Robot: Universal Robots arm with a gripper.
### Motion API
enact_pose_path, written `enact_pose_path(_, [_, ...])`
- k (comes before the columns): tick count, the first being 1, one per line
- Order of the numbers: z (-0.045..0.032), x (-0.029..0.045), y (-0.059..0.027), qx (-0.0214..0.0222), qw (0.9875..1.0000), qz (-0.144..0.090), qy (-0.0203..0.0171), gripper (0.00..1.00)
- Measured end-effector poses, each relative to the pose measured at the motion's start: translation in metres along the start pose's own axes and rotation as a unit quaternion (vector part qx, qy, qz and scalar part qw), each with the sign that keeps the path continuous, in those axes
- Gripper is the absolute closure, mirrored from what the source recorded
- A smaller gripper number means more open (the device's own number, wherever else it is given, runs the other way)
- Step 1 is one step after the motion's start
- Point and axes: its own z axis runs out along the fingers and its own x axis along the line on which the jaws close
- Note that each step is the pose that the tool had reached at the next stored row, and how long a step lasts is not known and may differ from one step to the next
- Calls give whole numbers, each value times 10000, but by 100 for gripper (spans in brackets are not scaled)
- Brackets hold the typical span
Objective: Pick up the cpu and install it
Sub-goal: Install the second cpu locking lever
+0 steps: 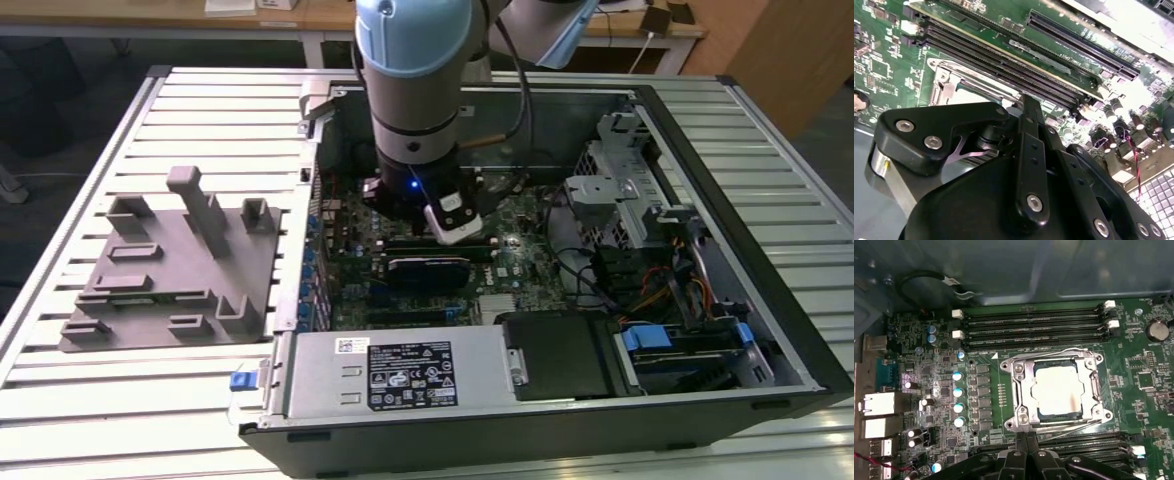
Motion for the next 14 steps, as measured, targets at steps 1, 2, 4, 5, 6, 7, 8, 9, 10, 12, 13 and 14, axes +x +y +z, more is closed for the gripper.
enact_pose_path(1, [4,5,-4,-1,10000,-7,2,89])
enact_pose_path(2, [8,8,-9,-2,10000,-16,4,89])
enact_pose_path(4, [17,13,-18,-5,10000,-46,9,89])
enact_pose_path(5, [22,13,-20,-6,10000,-69,14,89])
enact_pose_path(6, [28,13,-22,-8,10000,-97,19,89])
enact_pose_path(7, [33,14,-23,-9,9999,-138,27,89])
enact_pose_path(8, [37,14,-25,-11,9998,-190,37,89])
enact_pose_path(9, [41,14,-25,-13,9997,-248,49,89])
enact_pose_path(10, [44,14,-26,-16,9995,-308,61,89])
enact_pose_path(12, [52,14,-28,-30,9990,-437,87,89])
enact_pose_path(13, [56,15,-29,-39,9987,-491,98,89])
enact_pose_path(14, [60,15,-29,-49,9985,-526,105,89])
